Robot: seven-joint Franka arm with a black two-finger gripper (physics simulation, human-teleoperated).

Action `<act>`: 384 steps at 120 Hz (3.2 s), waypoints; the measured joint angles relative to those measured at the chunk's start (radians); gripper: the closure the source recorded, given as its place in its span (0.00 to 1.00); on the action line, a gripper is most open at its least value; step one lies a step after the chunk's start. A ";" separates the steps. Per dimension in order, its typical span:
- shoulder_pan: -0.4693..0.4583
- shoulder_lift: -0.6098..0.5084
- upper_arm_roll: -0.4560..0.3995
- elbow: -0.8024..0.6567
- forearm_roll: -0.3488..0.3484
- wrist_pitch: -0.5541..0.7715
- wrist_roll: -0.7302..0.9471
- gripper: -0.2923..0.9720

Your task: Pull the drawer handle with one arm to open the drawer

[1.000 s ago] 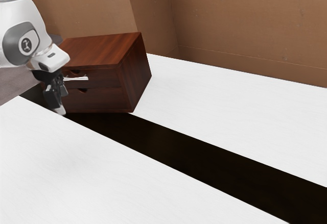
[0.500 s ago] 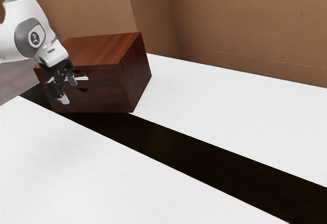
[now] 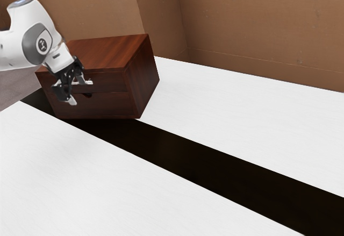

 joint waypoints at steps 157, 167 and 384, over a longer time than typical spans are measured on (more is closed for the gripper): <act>0.017 0.049 0.060 0.031 -0.002 0.092 0.037 0.33; 0.017 0.049 0.060 0.031 -0.003 0.090 0.036 0.38; -0.001 -0.571 0.050 -0.518 0.037 0.108 -0.068 0.37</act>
